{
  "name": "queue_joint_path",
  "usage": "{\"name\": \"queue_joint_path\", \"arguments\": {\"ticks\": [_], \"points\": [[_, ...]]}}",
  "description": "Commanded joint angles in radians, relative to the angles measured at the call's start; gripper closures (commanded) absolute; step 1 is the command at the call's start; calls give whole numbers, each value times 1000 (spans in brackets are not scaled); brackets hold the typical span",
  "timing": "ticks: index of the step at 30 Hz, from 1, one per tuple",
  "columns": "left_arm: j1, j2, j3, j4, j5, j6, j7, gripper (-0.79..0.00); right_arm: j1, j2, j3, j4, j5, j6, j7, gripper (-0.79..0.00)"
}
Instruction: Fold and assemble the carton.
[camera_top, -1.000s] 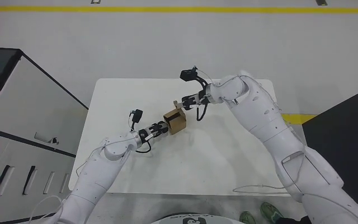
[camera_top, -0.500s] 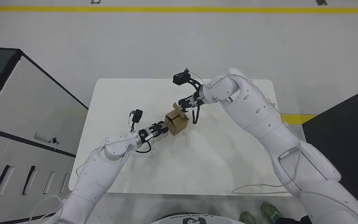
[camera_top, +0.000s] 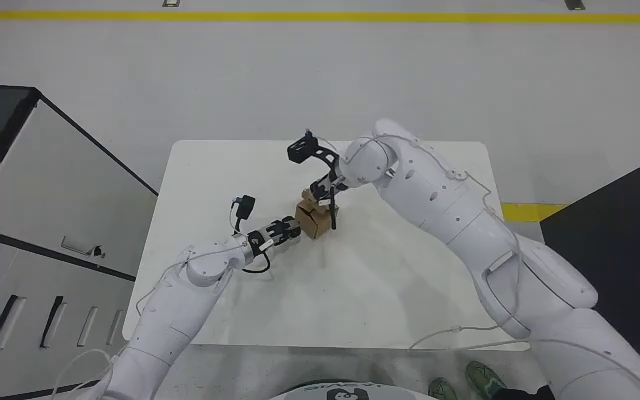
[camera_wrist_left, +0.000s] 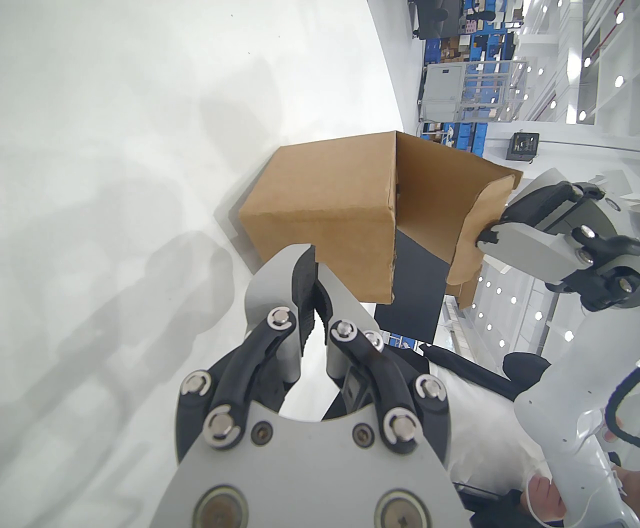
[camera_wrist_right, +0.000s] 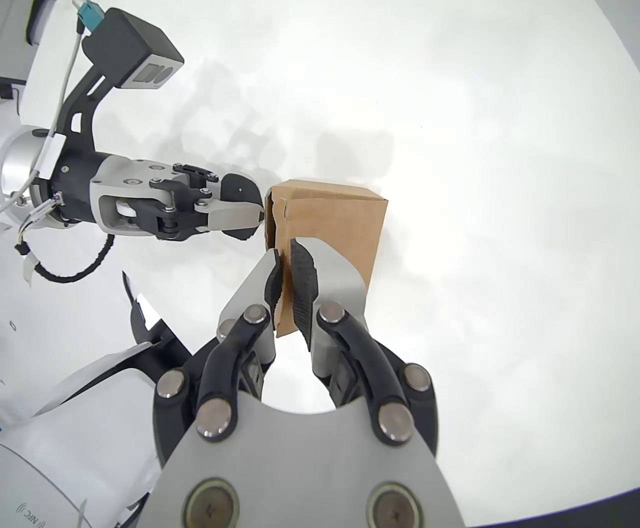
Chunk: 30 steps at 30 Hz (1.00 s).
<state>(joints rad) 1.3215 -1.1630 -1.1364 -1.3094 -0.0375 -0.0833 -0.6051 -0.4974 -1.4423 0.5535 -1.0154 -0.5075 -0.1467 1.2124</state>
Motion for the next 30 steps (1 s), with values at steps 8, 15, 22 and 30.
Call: {"name": "queue_joint_path", "arguments": {"ticks": [8, 15, 22, 30], "points": [[0, 0, 0, 0, 0, 0, 0, 0, 28, -46, -64, 44, -22, -5, 7, 0], [0, 0, 0, 0, 0, 0, 0, 0, 43, -78, -98, 79, -47, -10, 3, 0], [0, 0, 0, 0, 0, 0, 0, 0, 48, -102, -120, 107, -68, -14, 3, 0], [0, 0, 0, 0, 0, 0, 0, 0, 56, -128, -140, 138, -107, -13, -2, 0]]}}
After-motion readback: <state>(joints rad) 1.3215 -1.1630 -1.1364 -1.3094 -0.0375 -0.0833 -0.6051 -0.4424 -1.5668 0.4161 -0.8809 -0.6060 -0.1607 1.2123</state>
